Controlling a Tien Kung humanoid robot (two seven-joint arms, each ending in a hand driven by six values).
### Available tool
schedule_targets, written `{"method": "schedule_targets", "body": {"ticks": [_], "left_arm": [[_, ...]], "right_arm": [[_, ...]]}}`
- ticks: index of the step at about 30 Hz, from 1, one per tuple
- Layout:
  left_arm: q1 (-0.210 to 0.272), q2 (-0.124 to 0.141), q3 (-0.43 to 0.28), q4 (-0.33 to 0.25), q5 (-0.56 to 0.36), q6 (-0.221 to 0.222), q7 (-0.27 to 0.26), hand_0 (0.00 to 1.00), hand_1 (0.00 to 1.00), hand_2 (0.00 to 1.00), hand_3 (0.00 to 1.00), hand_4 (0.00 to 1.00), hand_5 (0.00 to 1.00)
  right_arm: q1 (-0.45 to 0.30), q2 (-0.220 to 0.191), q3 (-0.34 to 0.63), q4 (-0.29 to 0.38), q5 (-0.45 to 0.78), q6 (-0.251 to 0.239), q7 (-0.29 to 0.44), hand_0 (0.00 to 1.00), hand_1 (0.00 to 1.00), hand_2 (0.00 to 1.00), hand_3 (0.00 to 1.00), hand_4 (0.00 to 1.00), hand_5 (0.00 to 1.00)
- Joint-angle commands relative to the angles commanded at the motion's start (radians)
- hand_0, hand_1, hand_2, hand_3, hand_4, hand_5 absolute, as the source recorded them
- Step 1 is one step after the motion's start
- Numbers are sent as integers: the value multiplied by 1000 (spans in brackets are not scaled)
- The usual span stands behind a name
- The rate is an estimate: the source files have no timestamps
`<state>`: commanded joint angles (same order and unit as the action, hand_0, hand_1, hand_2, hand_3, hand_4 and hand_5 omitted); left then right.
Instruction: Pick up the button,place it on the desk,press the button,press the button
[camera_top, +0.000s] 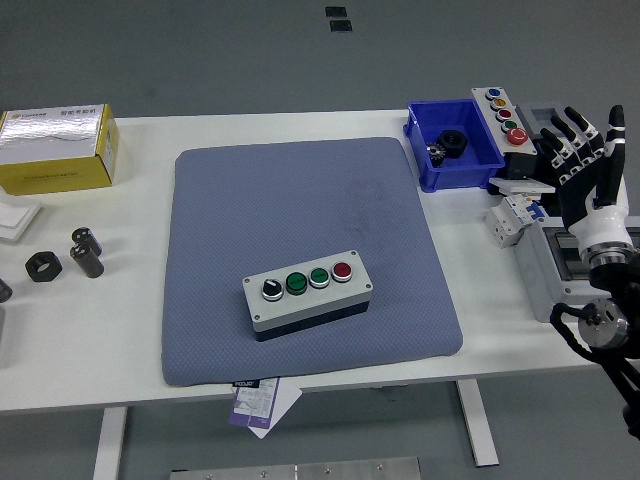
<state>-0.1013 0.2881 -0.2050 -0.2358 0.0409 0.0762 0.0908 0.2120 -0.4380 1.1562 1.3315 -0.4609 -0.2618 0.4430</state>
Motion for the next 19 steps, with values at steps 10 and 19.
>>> {"method": "schedule_targets", "body": {"ticks": [10,19], "left_arm": [[3,0,7,1,-9,0,0,688,631,555,603,675,218],[0,-1,-10,0,10,0,-1,689,631,555,602,674,219]], "right_arm": [[-15,-1,6,11,-29,-13,-1,875,774,780,758,900,928],[-19,-6,3,23,-44,-19,-1,876,776,779,757,900,928]]}}
